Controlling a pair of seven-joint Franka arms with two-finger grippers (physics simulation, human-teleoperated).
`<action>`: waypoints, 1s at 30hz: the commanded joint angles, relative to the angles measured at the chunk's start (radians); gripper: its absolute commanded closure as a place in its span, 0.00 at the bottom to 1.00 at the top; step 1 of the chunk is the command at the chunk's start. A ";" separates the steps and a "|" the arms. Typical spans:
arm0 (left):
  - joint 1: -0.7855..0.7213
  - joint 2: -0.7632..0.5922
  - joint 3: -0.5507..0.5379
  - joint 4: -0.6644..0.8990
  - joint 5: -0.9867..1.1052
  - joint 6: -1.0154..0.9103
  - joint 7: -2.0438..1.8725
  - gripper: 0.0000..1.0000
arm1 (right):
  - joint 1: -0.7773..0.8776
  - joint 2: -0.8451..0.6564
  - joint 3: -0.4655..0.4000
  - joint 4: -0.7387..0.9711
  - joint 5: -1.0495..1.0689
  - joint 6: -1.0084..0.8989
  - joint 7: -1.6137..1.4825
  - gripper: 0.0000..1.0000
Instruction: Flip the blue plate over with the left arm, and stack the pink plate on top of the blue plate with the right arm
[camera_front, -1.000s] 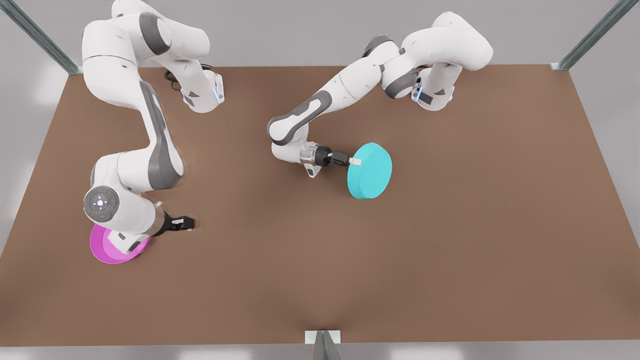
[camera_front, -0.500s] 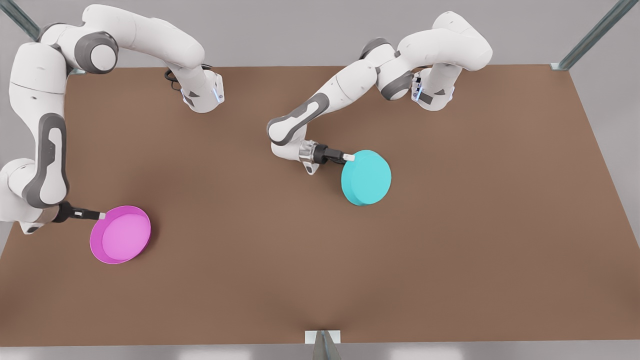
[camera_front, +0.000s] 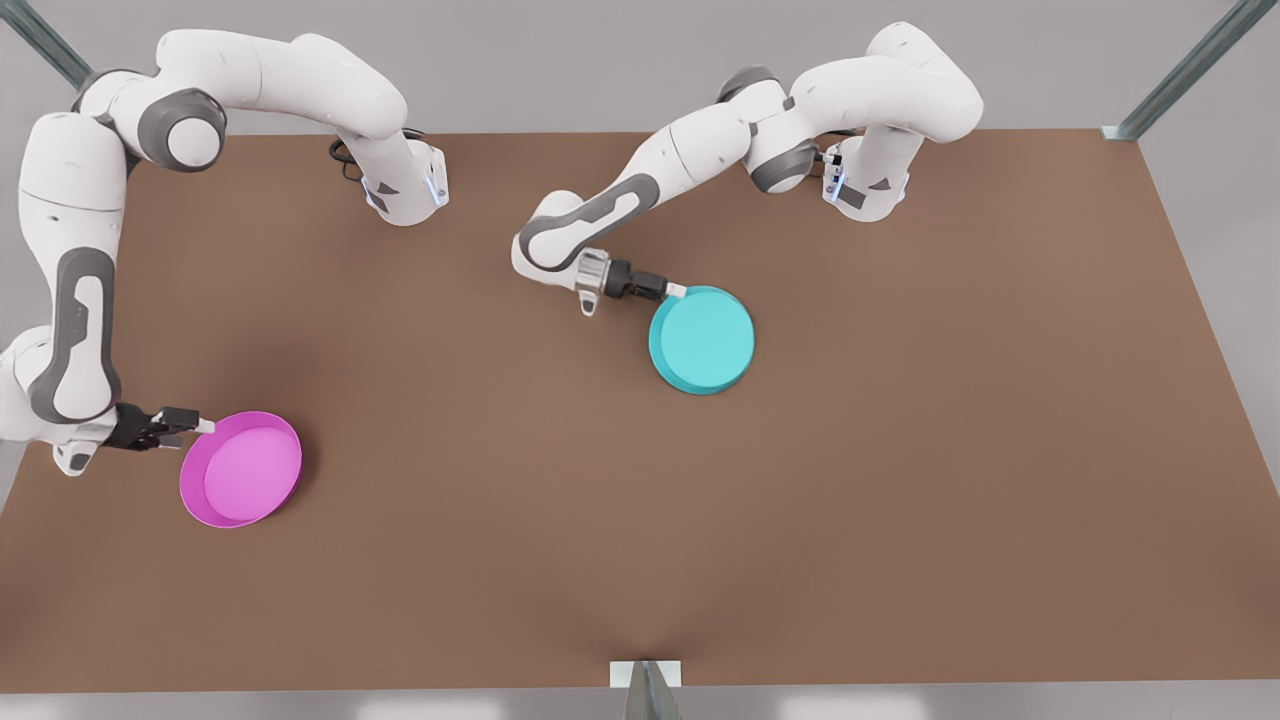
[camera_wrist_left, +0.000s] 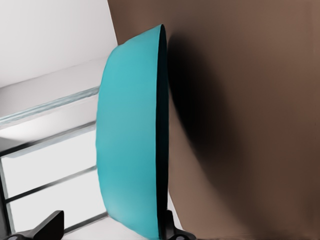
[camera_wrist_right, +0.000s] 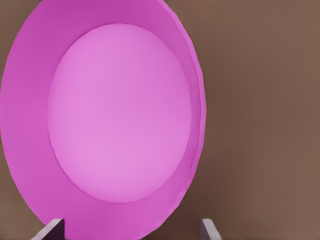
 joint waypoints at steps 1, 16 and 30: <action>0.000 0.001 -0.002 0.002 -0.073 0.004 -0.008 0.00 | 0.000 0.001 -0.001 0.000 0.000 0.003 0.001 0.00; 0.118 -0.330 -0.008 0.110 -0.700 0.107 -0.531 0.00 | 0.057 0.041 -0.025 0.118 -0.008 -0.019 0.034 0.00; 1.168 -1.000 0.146 -0.517 -0.809 0.651 0.636 0.00 | 0.155 0.198 -0.122 0.298 0.027 -0.083 0.031 0.00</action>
